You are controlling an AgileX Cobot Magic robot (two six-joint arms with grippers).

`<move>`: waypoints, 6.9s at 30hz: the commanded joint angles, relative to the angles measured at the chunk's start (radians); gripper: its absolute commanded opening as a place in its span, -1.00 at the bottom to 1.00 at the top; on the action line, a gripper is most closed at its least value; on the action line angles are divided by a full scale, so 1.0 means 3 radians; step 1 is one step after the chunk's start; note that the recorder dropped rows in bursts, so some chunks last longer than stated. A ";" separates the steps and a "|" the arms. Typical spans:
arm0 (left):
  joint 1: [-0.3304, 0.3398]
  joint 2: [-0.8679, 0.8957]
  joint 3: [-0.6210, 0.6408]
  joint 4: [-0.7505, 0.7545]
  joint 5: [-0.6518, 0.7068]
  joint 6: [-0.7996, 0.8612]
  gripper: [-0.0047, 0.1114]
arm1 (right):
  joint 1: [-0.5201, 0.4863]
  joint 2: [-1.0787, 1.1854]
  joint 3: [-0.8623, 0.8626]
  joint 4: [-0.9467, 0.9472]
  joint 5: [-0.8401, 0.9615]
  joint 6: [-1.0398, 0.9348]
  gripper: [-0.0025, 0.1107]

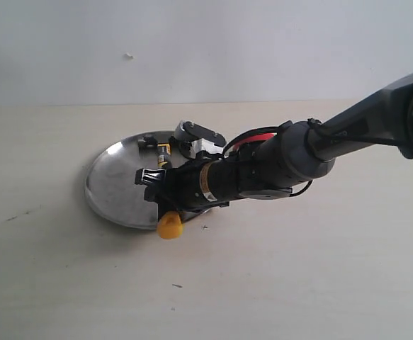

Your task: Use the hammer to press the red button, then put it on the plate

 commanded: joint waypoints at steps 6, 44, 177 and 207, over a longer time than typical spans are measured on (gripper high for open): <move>0.0010 -0.0016 0.0011 -0.0026 -0.0016 -0.0011 -0.92 | -0.0009 -0.0208 -0.0026 -0.0152 0.0552 -0.0071 0.19; 0.0010 -0.0016 0.0011 -0.0026 -0.0016 -0.0011 -0.92 | -0.0009 -0.3546 0.1805 -0.0441 0.1287 -0.0751 -0.96; 0.0256 -0.0668 0.0011 -0.0026 0.0932 0.0417 -0.92 | -0.2412 -0.7523 0.4226 0.3417 0.2230 -0.5367 -0.96; 0.1063 -0.2885 0.0094 -0.0055 0.2679 0.0287 -0.92 | -0.2412 -0.7523 0.4226 0.3417 0.2230 -0.5367 -0.96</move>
